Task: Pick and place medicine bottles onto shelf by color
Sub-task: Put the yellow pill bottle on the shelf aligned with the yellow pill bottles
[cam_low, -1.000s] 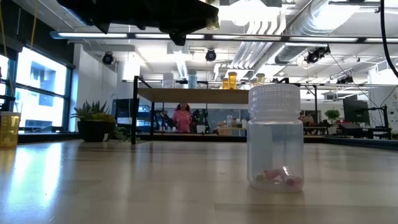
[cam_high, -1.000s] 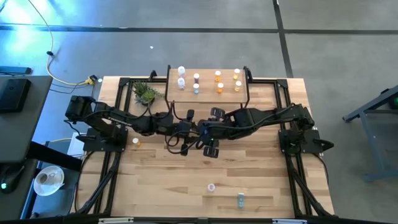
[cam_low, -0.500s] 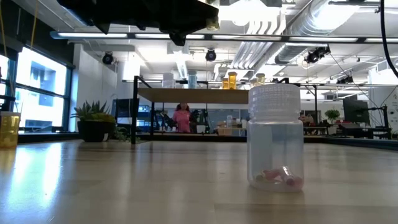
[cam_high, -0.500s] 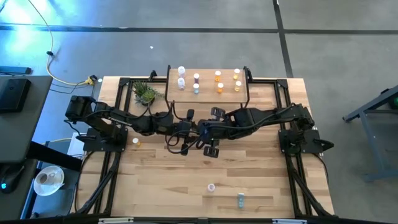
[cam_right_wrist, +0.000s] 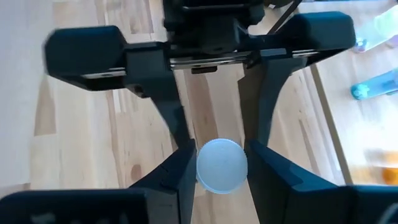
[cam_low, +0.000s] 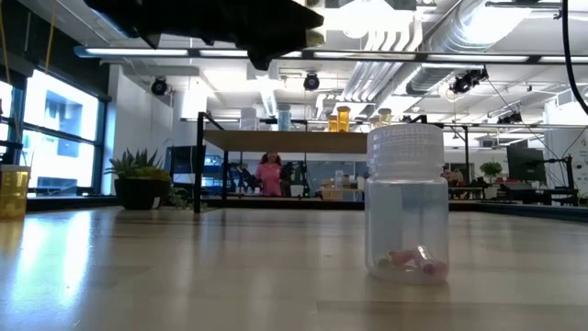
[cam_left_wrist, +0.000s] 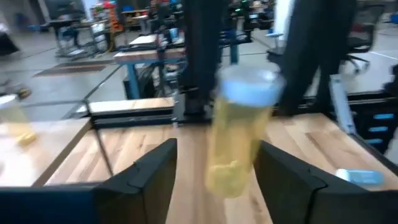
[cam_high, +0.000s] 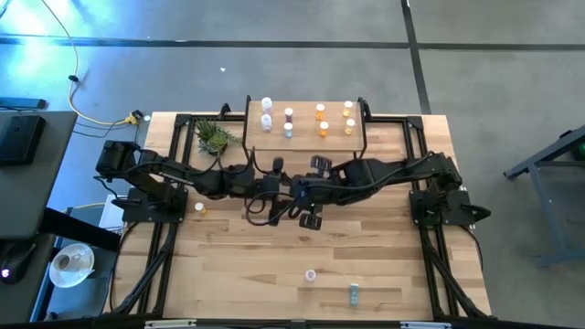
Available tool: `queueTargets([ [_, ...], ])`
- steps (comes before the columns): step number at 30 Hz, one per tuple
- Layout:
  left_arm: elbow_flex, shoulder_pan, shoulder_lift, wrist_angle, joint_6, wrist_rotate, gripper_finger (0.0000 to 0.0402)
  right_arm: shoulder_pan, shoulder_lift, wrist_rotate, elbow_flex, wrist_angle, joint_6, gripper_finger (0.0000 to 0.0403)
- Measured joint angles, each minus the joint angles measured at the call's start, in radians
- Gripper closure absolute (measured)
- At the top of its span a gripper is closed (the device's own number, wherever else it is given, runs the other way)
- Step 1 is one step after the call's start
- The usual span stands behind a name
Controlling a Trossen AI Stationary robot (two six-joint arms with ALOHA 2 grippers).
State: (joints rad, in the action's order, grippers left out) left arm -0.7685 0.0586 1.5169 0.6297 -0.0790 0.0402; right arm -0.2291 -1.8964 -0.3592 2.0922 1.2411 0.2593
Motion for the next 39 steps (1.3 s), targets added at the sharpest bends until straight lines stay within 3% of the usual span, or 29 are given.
queueTargets([
  [5,0.000,0.000,0.000,-0.045,-0.003,0.008,0.0191,0.001,0.022,-0.017,0.000,0.010,-0.031,0.0293],
  [24,0.000,0.001,0.000,-0.047,-0.004,0.009,0.0190,0.034,0.214,-0.273,0.000,0.220,-0.049,0.0293],
  [28,0.000,0.001,0.000,-0.046,-0.030,0.009,0.0190,0.072,0.251,-0.335,-0.008,0.326,0.032,0.0293],
  [31,0.000,0.001,0.000,-0.045,-0.038,0.011,0.0190,0.096,0.318,-0.387,-0.107,0.309,0.078,0.0293],
  [39,0.000,0.001,0.000,-0.042,-0.038,0.017,0.0190,0.178,0.532,-0.309,-0.478,0.079,0.110,0.0293],
])
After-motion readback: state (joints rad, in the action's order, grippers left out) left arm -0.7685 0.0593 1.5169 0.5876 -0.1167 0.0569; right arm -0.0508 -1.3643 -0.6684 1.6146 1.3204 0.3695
